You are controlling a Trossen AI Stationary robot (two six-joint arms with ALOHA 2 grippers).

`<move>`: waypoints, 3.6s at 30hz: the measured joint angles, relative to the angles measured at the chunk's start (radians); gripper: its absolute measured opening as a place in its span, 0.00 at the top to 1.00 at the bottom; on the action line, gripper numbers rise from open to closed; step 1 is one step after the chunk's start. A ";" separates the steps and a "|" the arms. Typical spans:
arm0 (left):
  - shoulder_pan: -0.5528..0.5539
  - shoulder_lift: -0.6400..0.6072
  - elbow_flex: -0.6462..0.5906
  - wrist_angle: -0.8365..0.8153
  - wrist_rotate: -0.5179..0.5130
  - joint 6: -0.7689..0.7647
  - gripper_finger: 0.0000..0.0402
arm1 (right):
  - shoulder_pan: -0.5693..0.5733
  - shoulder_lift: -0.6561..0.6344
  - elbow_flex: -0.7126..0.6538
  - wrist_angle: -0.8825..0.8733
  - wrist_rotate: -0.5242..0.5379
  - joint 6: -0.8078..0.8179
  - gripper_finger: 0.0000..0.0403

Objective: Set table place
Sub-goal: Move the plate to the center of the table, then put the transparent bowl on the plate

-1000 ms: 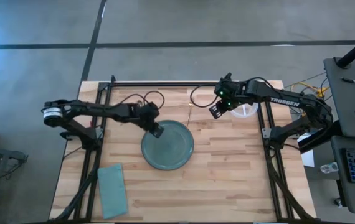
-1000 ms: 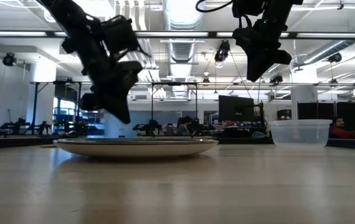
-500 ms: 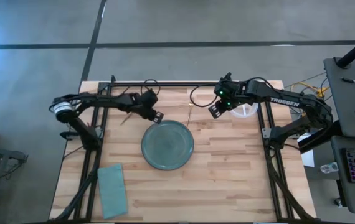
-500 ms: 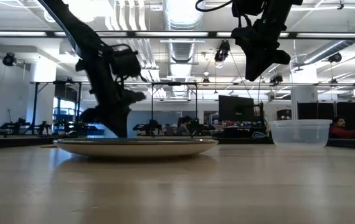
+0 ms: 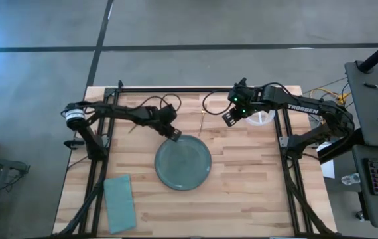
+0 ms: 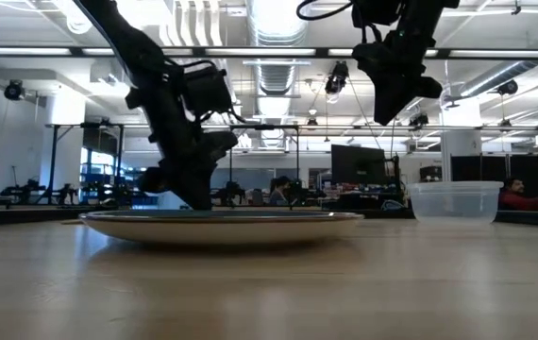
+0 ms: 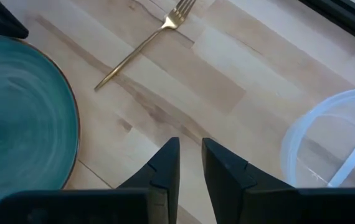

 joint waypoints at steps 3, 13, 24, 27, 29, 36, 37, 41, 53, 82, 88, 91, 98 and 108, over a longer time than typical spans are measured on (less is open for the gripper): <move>-0.031 -0.005 -0.003 0.027 -0.011 -0.029 1.00 | 0.000 0.000 -0.002 0.000 0.000 0.000 0.85; -0.083 -0.007 -0.003 0.131 0.074 -0.081 1.00 | 0.002 0.000 -0.036 -0.001 -0.016 -0.001 0.84; -0.073 -0.089 0.007 0.191 0.092 -0.080 1.00 | 0.015 -0.005 -0.108 -0.086 0.125 0.028 0.80; -0.073 -0.138 0.006 0.190 0.093 -0.074 1.00 | -0.015 -0.005 -0.151 -0.146 0.130 0.029 0.74; -0.073 -0.174 0.004 0.190 0.093 -0.073 1.00 | -0.033 -0.005 -0.183 -0.163 0.130 0.027 0.69; -0.073 -0.278 0.000 0.195 0.092 -0.073 1.00 | -0.065 -0.006 -0.247 -0.101 0.130 -0.026 0.54; -0.073 -0.290 -0.001 0.196 0.091 -0.073 1.00 | -0.071 -0.006 -0.252 -0.084 0.130 -0.043 0.53; -0.073 -0.318 -0.002 0.198 0.081 -0.074 1.00 | -0.108 -0.003 -0.285 -0.014 0.131 -0.096 0.50; -0.074 -0.319 -0.004 0.196 0.074 -0.080 1.00 | -0.237 0.037 -0.382 0.095 0.155 -0.207 0.50; -0.075 -0.342 -0.005 -0.167 0.049 0.007 1.00 | 0.157 0.035 -0.213 0.052 -0.021 -0.408 0.95; -0.101 -0.378 -0.057 -0.293 0.041 -0.022 1.00 | 0.262 0.089 -0.005 0.001 -0.042 -0.471 0.96; -0.140 -0.400 -0.106 -0.305 0.028 -0.081 1.00 | 0.285 0.149 0.089 -0.051 -0.039 -0.471 0.95; -0.289 -0.465 -0.216 -0.298 -0.041 -0.290 1.00 | 0.333 0.292 0.235 -0.078 -0.036 -0.500 0.94; -0.464 -0.414 -0.283 -0.125 -0.089 -0.515 1.00 | 0.368 0.407 0.345 -0.104 -0.101 -0.562 0.94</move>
